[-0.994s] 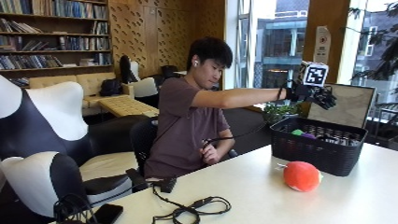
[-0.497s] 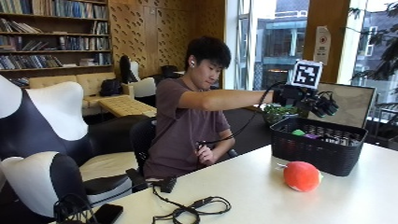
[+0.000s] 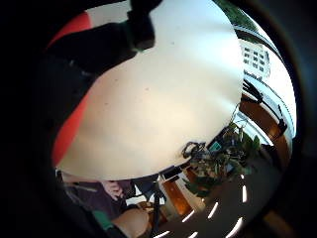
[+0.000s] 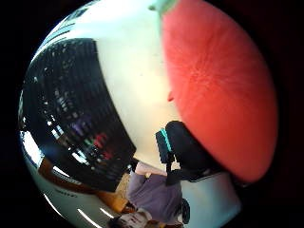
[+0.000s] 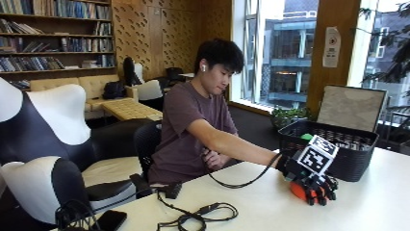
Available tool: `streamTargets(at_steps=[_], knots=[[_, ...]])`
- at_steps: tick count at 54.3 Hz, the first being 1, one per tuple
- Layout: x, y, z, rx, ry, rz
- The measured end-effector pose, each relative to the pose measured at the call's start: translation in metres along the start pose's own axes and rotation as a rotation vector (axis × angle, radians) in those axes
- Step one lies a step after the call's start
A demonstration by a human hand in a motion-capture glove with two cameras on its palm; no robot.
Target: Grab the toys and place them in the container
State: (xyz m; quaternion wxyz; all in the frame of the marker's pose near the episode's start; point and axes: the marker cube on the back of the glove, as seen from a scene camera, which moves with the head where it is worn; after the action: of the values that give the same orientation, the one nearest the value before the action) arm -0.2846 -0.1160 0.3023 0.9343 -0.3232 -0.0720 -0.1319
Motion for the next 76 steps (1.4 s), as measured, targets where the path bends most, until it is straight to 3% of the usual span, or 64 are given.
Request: streamTargets(at_steps=[12, 16, 26, 49, 54, 59, 67, 76], knots=[[-0.001, -0.003, 0.003, 0.396, 0.025, -0.06], [0.0, -0.003, -0.003, 0.463, -0.031, -0.079], [0.011, -0.005, -0.027, 0.372, -0.265, -0.041], [-0.046, 0.096, -0.208, 0.512, -0.147, -0.128], [-0.062, 0.108, -0.223, 0.53, -0.091, -0.152], [-0.068, 0.113, -0.232, 0.544, 0.123, -0.141], [-0.128, 0.116, -0.234, 0.522, 0.098, -0.216], [-0.162, 0.092, -0.22, 0.527, 0.271, 0.028]])
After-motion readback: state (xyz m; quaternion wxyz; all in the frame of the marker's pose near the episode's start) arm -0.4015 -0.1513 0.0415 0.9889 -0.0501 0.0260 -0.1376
